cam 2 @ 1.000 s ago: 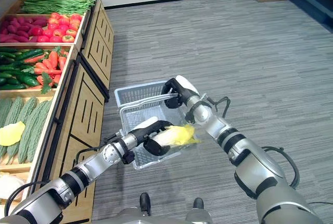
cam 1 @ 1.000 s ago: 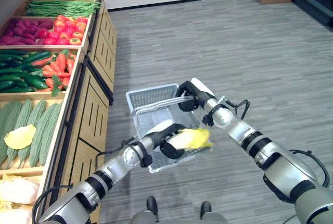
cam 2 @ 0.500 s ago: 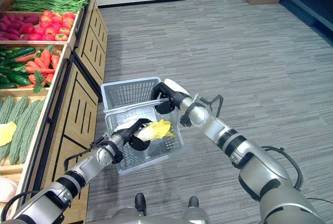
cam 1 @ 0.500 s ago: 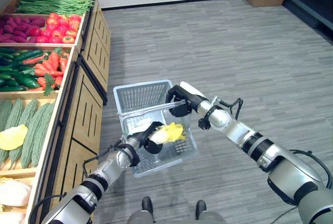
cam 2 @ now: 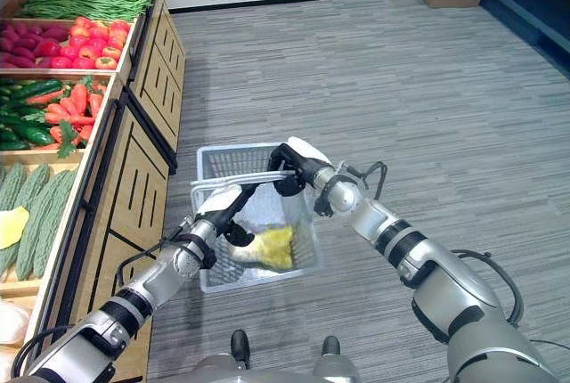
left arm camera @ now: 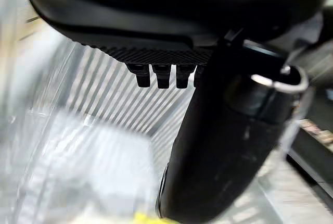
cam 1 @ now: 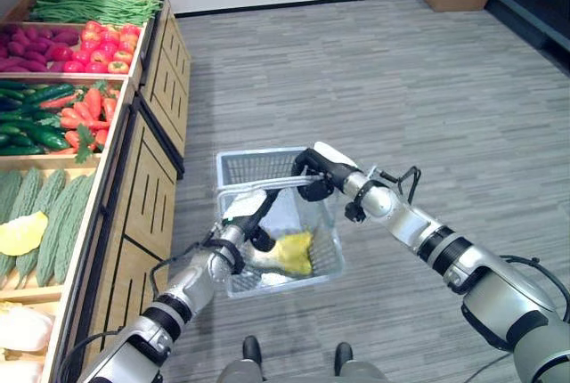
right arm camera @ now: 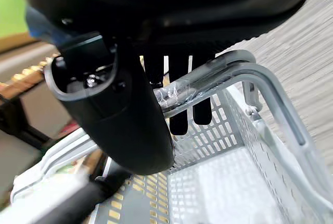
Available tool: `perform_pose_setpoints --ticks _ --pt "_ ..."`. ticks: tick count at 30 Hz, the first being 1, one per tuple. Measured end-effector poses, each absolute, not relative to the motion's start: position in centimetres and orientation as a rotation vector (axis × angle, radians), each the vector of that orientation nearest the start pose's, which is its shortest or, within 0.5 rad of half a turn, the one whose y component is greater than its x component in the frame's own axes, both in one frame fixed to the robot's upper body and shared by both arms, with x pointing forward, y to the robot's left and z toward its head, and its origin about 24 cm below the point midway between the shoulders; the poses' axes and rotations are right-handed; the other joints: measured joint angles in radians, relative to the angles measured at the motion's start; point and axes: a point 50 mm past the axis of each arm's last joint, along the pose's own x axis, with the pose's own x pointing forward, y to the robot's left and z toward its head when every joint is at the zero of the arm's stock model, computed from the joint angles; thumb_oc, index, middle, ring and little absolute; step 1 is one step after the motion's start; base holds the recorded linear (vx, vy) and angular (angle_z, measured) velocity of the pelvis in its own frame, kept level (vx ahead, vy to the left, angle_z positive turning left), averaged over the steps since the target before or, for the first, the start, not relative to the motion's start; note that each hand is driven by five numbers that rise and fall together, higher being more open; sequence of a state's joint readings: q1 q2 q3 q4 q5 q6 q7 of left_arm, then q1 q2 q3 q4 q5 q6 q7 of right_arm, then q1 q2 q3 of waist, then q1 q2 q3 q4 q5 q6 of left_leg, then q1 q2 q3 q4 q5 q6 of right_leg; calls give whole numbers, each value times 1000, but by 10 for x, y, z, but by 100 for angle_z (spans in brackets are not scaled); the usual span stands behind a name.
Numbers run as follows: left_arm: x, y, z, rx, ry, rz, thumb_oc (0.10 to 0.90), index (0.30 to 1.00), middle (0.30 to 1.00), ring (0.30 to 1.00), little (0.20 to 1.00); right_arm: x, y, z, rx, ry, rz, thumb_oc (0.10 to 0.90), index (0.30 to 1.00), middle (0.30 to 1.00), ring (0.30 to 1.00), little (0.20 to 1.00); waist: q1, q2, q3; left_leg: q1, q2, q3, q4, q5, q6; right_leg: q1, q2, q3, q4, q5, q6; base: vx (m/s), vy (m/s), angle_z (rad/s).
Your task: Get the vegetables into the basket
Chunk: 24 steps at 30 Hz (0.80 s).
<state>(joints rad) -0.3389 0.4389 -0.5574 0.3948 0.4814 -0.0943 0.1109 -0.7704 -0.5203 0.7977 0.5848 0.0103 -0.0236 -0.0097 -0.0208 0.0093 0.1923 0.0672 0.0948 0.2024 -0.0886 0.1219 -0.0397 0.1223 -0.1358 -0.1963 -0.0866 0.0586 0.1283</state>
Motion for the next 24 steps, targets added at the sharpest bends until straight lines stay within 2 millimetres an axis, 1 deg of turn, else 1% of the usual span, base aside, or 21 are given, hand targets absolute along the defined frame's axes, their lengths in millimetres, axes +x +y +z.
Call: perform_pose_setpoints --ticks 1,2,5,6,7,9,10,11,12,13,14,15,16,18,19,20,21,23,24 --pt "289 126 23 1038 -106 -463 900 1000 1000 1000 1000 360 -126 82 -935 -24 470 400 300 300 300 300 1 0 0 0 0 0 0 0 0 0 0 0 0 0 0 0 0 0" --pt "287 117 34 973 -143 -494 900 1000 1000 1000 1000 364 -138 79 -950 16 412 400 300 300 300 300 5 0 0 0 -1 -1 0 0 0 0 1 -1 0 0 0 0 0 0" --pt "284 107 50 854 -184 -556 900 1000 1000 1000 1000 367 -153 70 -1000 79 357 400 300 300 300 300 5 0 0 -1 -3 -1 0 0 0 1 -2 -2 0 0 0 0 0 0" --pt "282 103 57 807 -200 -586 900 1000 1000 1000 1000 367 -158 65 -1004 112 334 400 300 300 300 300 5 0 0 -1 -3 -2 0 0 0 1 -1 -3 0 0 0 4 32 0" --pt "278 96 65 716 -215 -636 900 1000 1000 1000 1000 366 -163 55 -1013 158 308 400 300 300 300 300 4 1 0 0 -4 -2 0 0 0 1 -4 -2 0 0 0 4 32 1" --pt "267 85 76 560 -210 -780 900 1000 1000 1000 1000 363 -172 40 -968 221 228 400 300 300 300 300 3 2 0 2 -6 -3 0 0 0 4 -3 -4 0 0 0 15 35 1" --pt "263 81 79 525 -217 -833 900 1000 1000 1000 1000 361 -174 36 -976 239 222 400 300 300 300 300 4 6 0 2 -7 -3 0 0 0 4 -3 -3 0 0 0 12 40 1" --pt "258 75 81 436 -188 -910 900 1000 1000 1000 1000 357 -178 29 -984 260 207 400 300 300 300 300 4 6 0 3 -9 -3 0 0 0 5 -8 -4 0 0 0 0 0 0" --pt "247 69 85 325 -143 -1034 900 1000 1000 1000 1000 351 -183 19 -967 290 172 400 300 300 300 300 3 7 0 4 -9 -3 0 0 0 8 -8 -5 0 -1 1 0 0 0" --pt "237 63 87 250 -125 -1129 900 1000 1000 1000 1000 347 -186 12 -966 314 159 400 300 300 300 300 1 10 1 5 -11 -4 0 0 0 8 -7 -4 0 -1 1 0 0 0" --pt "226 57 86 170 -85 -1230 900 1000 1000 1000 1000 341 -192 3 -969 349 149 400 300 300 300 300 -2 16 0 6 -12 -4 0 0 0 9 -7 -4 0 0 1 0 0 0" --pt "224 55 85 140 -69 -1253 900 1000 1000 1000 1000 338 -193 0 -969 359 146 400 300 300 300 300 -3 18 0 8 -12 -4 0 0 0 11 -7 -4 0 0 1 0 0 0" --pt "220 56 82 73 -30 -1271 900 1000 1000 1000 1000 333 -195 -7 -967 380 143 400 300 300 300 300 -7 21 -1 13 -10 -4 0 0 0 17 -6 -4 0 -1 1 0 0 0" --pt "214 65 70 -101 40 -1193 900 1000 1000 1000 1000 324 -200 -17 -942 403 114 400 300 300 300 300 -13 34 -7 16 -5 -2 -1 -3 -4 18 -6 -2 0 -1 -1 -12 2 -2" --pt "213 69 66 -146 55 -1155 900 1000 1000 1000 1000 323 -202 -18 -944 407 109 400 300 300 300 300 -15 38 -8 17 -5 -1 -2 -4 -4 18 -5 0 0 -2 -2 0 0 0" --pt "212 77 54 -214 106 -1067 900 1000 1000 1000 1000 319 -208 -22 -941 427 95 400 300 300 300 300 -14 45 -9 14 -4 -4 -4 -2 -6 18 -1 -2 0 -2 -2 0 0 0" --pt "207 97 32 -363 171 -864 900 1000 1000 1000 1000 304 -218 -31 -887 435 38 400 300 300 300 300 -9 52 -14 16 -2 -4 -4 -4 -9 18 0 -1 0 -4 -4 0 0 0" --pt "200 121 5 -474 245 -601 900 1000 1000 1000 1000 282 -235 -44 -833 470 -22 400 300 300 300 300 7 54 -16 16 1 -5 -3 -5 -10 19 1 -4 0 -7 -6 3 -5 2" --pt "198 130 -4 -476 278 -513 900 1000 1000 1000 1000 274 -242 -49 -823 497 -44 400 300 300 300 300 10 53 -16 14 2 -5 -1 -5 -11 19 3 -5 0 -7 -6 11 -8 10"
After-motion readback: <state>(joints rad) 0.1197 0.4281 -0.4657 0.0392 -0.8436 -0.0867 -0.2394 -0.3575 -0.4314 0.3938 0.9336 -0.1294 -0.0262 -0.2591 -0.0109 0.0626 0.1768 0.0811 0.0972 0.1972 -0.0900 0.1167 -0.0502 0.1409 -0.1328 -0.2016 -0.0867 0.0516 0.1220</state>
